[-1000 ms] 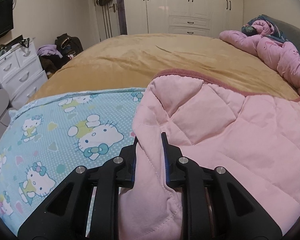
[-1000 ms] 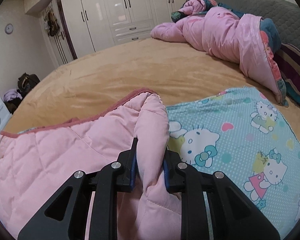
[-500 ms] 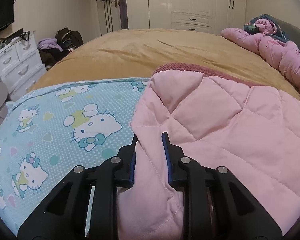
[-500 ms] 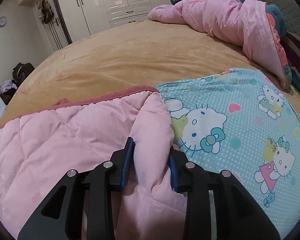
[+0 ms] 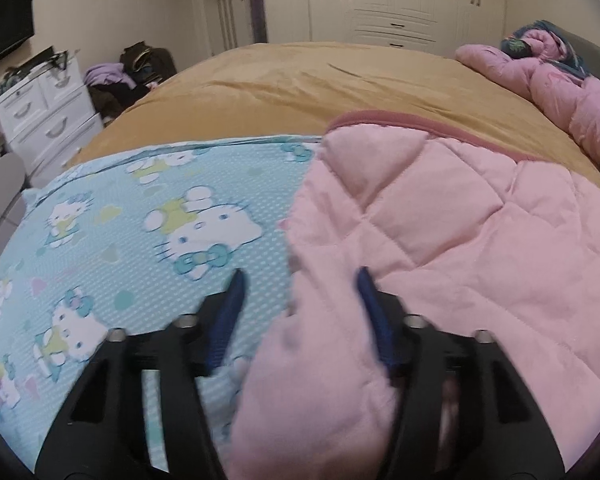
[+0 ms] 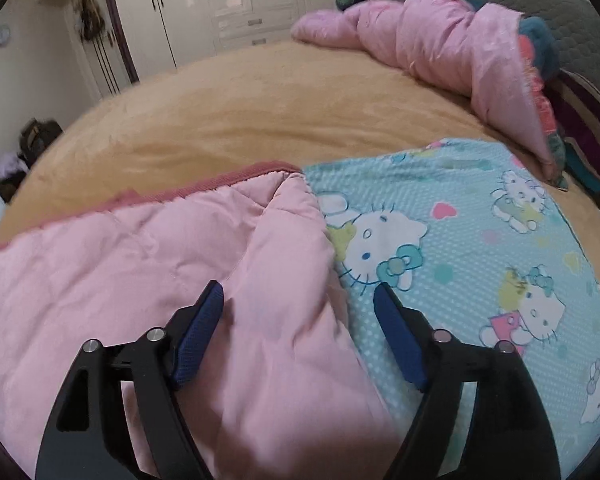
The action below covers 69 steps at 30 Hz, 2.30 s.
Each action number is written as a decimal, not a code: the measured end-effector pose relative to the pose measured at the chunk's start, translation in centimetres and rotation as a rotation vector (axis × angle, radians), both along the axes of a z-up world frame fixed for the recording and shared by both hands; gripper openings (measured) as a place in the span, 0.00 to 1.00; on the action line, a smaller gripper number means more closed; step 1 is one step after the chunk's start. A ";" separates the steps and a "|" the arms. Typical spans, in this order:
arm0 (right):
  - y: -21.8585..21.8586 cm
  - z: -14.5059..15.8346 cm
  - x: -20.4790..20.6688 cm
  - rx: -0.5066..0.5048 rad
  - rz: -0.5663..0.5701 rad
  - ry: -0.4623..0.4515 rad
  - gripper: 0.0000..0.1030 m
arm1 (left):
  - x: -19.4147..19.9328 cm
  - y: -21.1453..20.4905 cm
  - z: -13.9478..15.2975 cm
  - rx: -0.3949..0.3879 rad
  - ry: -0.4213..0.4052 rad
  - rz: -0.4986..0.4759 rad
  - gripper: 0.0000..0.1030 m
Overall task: Fold large clothes
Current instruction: 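Release the hem and smooth the folded jacket with both grippers, then move both open grippers to the edge of the folded pink jacket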
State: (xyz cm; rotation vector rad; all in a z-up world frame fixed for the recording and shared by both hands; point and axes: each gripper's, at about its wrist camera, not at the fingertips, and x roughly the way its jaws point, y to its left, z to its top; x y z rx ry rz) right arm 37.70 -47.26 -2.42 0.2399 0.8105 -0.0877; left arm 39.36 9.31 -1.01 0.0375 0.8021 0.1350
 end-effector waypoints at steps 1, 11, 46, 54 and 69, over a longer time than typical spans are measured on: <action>0.0 0.4 -0.8 0.004 0.007 -0.009 0.74 | -0.4 0.4 0.3 -0.010 0.001 0.012 0.62; 5.0 5.2 -9.4 -0.016 0.209 -0.164 0.93 | -7.3 -2.5 5.1 -0.044 -0.089 -0.033 0.91; 12.8 4.0 -12.6 0.070 0.416 -0.104 0.96 | -11.9 -12.8 2.7 -0.054 -0.056 -0.276 0.91; 12.3 7.1 -16.3 0.071 0.429 -0.175 0.96 | -14.4 -11.9 5.3 -0.050 -0.120 -0.256 0.91; 8.0 9.0 -18.9 0.032 0.332 -0.226 0.96 | -16.5 -6.0 6.4 -0.064 -0.162 -0.124 0.91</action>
